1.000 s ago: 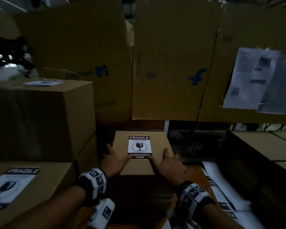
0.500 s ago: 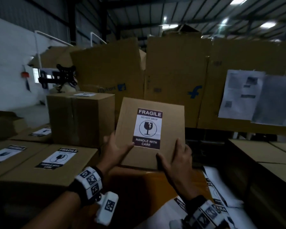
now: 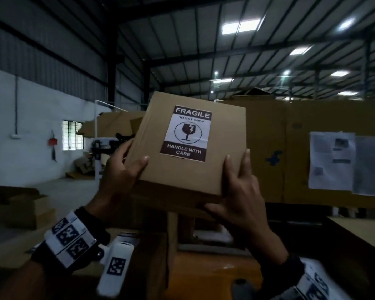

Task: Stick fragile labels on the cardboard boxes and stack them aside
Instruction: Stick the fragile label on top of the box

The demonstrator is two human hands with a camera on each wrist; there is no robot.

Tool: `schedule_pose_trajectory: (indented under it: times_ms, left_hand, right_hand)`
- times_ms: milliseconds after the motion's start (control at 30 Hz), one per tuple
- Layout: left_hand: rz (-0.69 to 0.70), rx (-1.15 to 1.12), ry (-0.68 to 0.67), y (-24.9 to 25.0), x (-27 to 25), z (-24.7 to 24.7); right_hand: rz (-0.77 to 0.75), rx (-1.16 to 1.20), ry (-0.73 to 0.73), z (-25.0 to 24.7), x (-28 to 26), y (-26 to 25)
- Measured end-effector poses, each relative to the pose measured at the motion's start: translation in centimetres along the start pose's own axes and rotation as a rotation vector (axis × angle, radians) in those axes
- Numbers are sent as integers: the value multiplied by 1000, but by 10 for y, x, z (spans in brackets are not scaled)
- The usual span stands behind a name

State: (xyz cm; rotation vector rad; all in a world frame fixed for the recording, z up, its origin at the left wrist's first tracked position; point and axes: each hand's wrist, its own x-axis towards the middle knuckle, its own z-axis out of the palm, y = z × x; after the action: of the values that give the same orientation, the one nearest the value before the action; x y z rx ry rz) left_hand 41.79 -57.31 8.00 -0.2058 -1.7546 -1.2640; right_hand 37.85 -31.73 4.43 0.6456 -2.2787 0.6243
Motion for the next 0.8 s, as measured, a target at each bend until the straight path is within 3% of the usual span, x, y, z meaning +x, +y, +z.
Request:
schedule_pose_trajectory:
  times_ms: [200, 333, 467, 633, 800]
  left_hand:
    - [52, 25, 133, -7, 41, -125]
    - [34, 62, 96, -33, 63, -211]
    - [-23, 240, 75, -73, 85, -289]
    - [-97, 250, 63, -124, 113, -338]
    - [-163, 211, 115, -200, 148, -362]
  right_hand:
    - [-108, 100, 32, 57, 43, -106]
    - [-184, 188, 13, 115, 72, -176]
    - [-229, 229, -29, 172, 102, -239]
    - [-247, 180, -118, 231, 157, -293]
    - [-320, 136, -221, 286, 213, -316]
